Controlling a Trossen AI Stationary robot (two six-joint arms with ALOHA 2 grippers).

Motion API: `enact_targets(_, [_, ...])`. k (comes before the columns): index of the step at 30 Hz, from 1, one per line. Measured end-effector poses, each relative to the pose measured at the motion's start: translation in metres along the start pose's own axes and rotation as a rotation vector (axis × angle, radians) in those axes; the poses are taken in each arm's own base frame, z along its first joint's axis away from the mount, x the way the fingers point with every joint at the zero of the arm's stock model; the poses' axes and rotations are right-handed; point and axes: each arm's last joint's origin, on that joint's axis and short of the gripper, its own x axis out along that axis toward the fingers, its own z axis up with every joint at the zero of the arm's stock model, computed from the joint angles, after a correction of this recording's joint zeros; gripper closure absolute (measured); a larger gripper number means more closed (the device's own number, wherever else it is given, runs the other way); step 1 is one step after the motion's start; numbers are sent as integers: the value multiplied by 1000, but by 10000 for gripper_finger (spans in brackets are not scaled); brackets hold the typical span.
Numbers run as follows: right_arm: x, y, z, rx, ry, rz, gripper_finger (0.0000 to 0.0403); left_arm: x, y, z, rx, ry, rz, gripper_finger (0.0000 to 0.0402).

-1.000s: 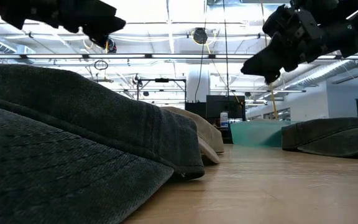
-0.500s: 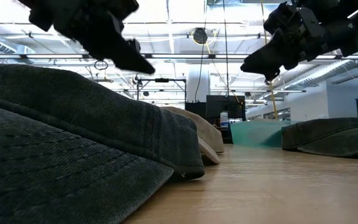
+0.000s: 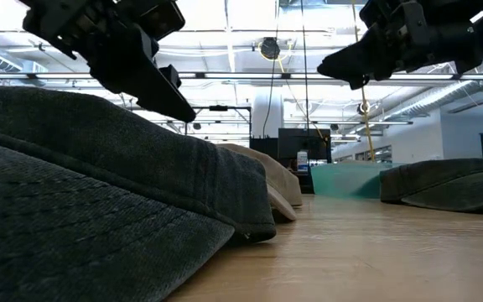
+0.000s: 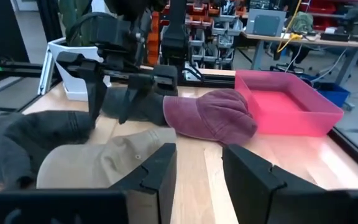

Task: Pick & Place hat
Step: Put the brown cap into the green bin

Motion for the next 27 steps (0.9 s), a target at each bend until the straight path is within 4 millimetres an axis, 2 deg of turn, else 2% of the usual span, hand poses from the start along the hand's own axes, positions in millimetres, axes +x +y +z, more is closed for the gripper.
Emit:
enact_targets(5, [0,0,1,-53,-13,-3,287,5,-1,-3,-11,10,54,204])
enact_targets(16, [-1,-7,11,-90,-122,-45,288,37,0,-25,-38,74,99,204])
enact_targets(22, [-1,-7,12,-89,-122,-47,289,40,1,-26,-32,74,134,203])
enact_targets(27, [-1,-7,11,-89,-121,-47,289,40,1,-23,62,51,128,215])
